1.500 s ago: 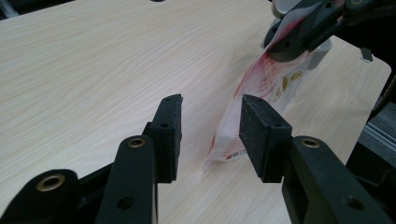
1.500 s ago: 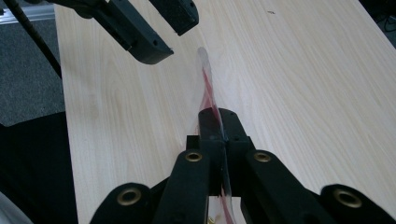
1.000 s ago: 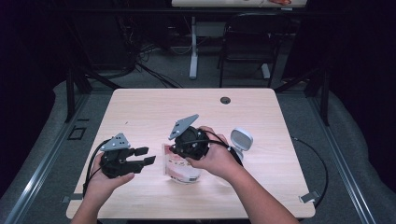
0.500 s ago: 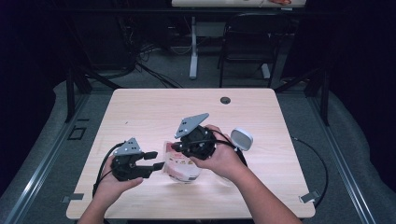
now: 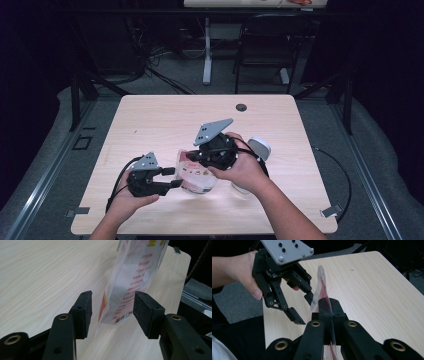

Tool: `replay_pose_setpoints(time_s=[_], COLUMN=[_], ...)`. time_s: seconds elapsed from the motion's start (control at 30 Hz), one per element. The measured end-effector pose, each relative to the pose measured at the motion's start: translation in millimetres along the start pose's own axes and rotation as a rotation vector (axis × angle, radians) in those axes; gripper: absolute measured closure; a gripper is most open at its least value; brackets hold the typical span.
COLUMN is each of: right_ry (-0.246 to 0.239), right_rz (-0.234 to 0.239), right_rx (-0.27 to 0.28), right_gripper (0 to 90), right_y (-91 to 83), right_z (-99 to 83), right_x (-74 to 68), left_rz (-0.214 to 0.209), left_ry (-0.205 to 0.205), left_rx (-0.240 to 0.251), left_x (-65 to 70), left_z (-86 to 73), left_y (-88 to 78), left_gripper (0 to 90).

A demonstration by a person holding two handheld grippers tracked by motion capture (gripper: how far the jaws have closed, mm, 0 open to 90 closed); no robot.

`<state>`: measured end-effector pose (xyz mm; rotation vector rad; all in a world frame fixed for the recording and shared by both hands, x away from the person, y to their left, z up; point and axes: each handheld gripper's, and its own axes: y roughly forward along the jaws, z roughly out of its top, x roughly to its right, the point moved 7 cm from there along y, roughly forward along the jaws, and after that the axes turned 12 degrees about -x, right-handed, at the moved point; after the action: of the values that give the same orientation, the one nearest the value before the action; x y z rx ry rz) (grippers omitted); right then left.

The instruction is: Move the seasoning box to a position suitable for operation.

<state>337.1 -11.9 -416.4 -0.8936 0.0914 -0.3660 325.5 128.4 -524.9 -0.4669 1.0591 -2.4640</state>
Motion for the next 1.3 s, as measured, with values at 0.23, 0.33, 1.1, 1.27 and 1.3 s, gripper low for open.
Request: replay_pose_setpoints(time_s=[0.23, 0.33, 1.1, 1.27, 1.3], right_ry=[-0.008, -0.006, -0.020, -0.015, -0.018], right_rz=[0.007, 0.013, 0.037, 0.045, 0.039], right_rx=[0.021, 0.029, 0.057, 0.065, 0.064], right_gripper=[90.0, 90.0, 90.0, 90.0, 90.0], right_y=[-7.1, -8.9, -22.0, -23.9, -24.7], right_z=[-0.5, -1.3, -1.6, -1.1, -1.1], right_x=[0.5, 0.4, -5.0, -4.9, -4.6], left_rz=[-0.020, -0.024, -0.094, -0.096, -0.093], left_ry=[0.002, 0.008, 0.054, 0.064, 0.064], left_rx=[0.010, 0.011, 0.004, -0.005, -0.003], left_x=[3.5, 5.7, 17.4, 18.2, 18.0], left_z=[1.8, 2.6, 2.7, 0.7, 0.2], left_y=[3.9, 5.4, 28.0, 34.4, 35.7], left_gripper=[48.4, 48.0, 41.7, 40.5, 40.3])
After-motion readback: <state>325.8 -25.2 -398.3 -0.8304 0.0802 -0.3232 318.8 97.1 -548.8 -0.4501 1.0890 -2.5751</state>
